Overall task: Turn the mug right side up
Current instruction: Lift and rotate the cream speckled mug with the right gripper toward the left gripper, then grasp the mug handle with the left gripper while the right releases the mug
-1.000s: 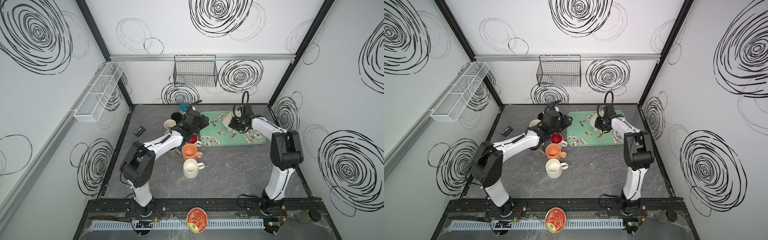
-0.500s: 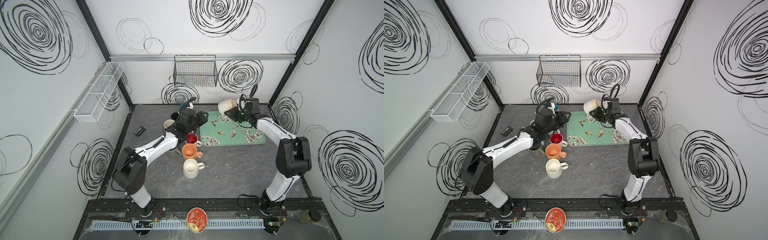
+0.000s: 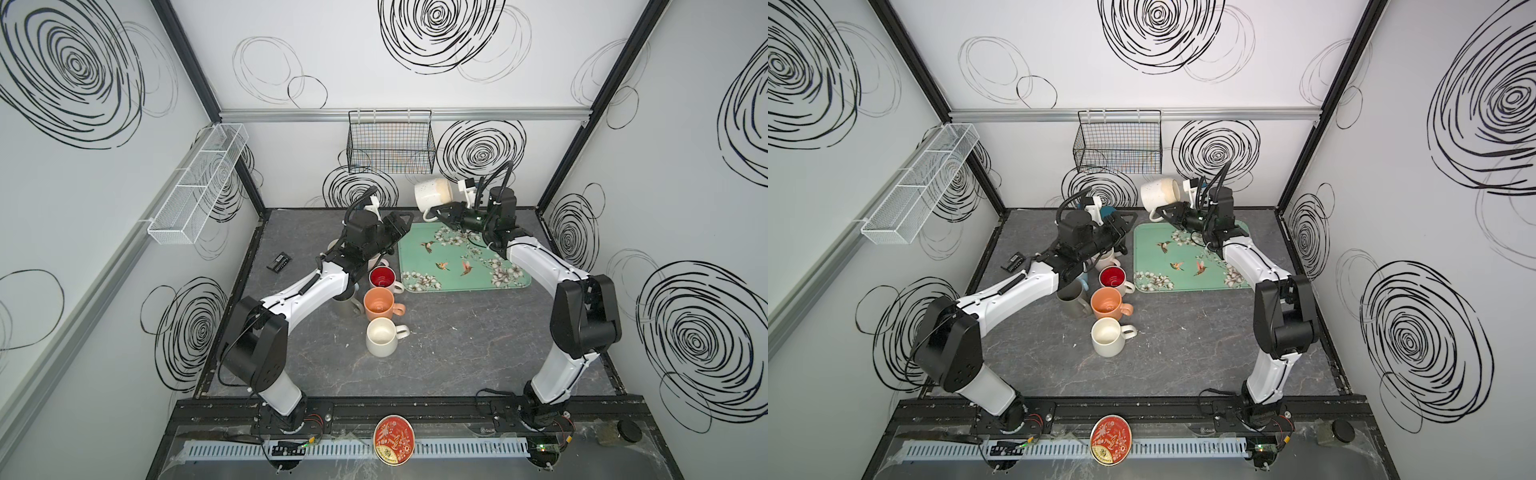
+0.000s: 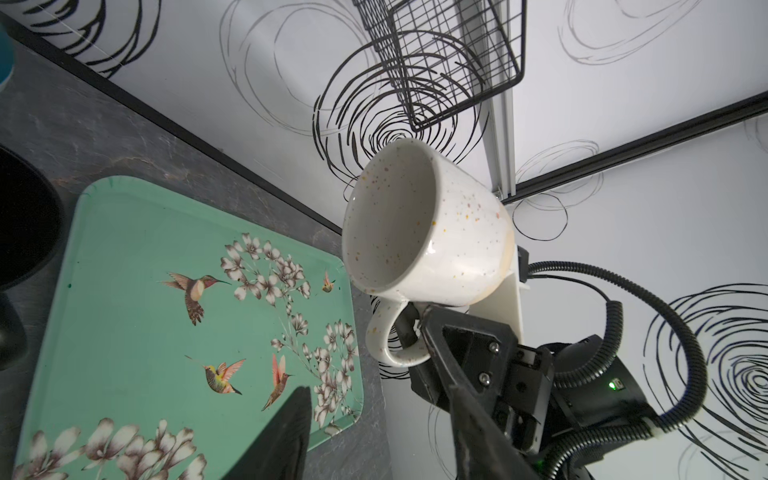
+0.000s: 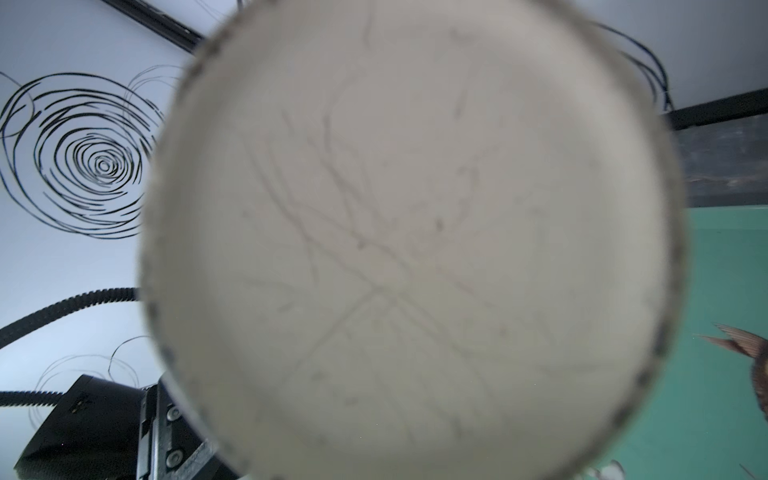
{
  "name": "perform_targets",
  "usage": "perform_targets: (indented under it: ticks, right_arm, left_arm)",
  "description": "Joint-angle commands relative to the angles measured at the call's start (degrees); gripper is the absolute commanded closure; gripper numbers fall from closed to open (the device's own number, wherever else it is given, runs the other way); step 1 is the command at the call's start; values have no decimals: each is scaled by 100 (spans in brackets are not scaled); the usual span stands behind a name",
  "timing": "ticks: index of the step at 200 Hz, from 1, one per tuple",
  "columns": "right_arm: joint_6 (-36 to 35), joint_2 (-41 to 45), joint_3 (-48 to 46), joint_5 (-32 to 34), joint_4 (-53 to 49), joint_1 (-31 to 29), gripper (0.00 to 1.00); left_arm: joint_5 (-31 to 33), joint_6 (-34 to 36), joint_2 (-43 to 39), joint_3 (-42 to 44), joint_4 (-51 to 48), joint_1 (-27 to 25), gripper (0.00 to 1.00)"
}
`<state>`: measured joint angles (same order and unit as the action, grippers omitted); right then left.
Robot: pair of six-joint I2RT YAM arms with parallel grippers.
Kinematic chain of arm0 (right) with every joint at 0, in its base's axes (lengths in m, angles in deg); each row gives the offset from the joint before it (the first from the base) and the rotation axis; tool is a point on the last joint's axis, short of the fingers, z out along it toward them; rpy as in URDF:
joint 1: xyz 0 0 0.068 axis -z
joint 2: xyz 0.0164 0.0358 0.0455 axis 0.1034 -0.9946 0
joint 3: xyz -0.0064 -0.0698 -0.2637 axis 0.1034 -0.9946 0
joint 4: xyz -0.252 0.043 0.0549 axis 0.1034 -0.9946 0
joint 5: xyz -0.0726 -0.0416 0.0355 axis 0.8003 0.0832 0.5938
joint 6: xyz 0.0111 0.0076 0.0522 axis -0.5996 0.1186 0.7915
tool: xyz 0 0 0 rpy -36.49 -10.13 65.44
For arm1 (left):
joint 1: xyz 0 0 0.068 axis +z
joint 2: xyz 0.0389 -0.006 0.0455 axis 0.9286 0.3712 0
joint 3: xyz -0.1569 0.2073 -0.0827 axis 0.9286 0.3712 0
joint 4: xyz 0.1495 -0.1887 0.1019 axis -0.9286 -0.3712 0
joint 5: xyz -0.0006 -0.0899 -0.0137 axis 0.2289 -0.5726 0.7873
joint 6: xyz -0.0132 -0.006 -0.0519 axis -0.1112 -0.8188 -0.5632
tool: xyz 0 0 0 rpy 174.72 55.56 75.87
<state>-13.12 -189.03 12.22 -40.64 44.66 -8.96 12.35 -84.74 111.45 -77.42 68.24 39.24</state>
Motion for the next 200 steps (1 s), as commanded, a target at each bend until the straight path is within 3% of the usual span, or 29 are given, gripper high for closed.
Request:
perform_targets:
  ticks: [1, 128, 200]
  right_arm:
    - [5, 358, 410, -482, 1019, -95, 100]
    - [-31, 301, 846, -853, 994, -512, 100]
    - [-487, 283, 1104, -926, 459, -804, 100]
  left_arm:
    - [-259, -176, 37, -96, 528, 58, 44]
    - [-62, -151, 57, -206, 97, 60, 49]
    - [-184, -136, 180, -518, 12, 85, 49]
